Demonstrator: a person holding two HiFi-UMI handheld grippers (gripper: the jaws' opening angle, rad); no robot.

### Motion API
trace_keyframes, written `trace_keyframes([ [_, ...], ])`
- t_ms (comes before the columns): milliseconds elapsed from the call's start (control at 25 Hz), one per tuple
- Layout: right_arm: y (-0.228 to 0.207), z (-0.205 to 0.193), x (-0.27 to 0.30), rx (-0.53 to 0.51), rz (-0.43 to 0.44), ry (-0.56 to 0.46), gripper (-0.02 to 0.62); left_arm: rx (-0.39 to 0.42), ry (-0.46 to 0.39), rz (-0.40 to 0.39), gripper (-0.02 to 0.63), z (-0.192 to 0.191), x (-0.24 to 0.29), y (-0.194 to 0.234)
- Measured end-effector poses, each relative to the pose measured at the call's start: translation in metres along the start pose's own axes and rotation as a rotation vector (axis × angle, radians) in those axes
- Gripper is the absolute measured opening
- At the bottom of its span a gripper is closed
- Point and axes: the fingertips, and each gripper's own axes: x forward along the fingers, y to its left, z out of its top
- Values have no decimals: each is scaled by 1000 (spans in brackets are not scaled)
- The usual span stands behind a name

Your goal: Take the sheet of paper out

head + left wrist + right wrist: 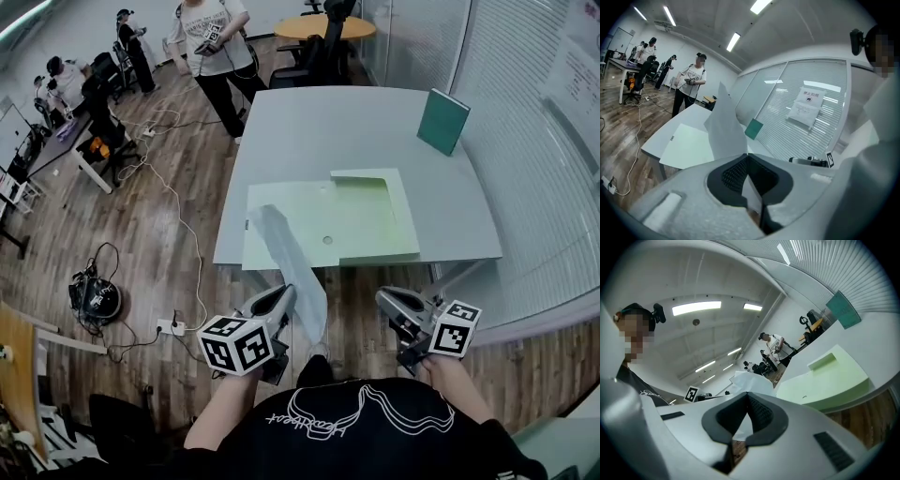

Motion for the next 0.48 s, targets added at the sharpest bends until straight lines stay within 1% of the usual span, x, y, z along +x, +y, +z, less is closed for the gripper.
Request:
trace_keyframes([
  [280, 41, -18, -38, -60, 46, 5, 8, 24, 7, -43, 14, -39, -31, -65],
  [480, 66, -27, -61, -131, 65, 9, 8, 50, -4, -68, 14, -55, -40, -100],
])
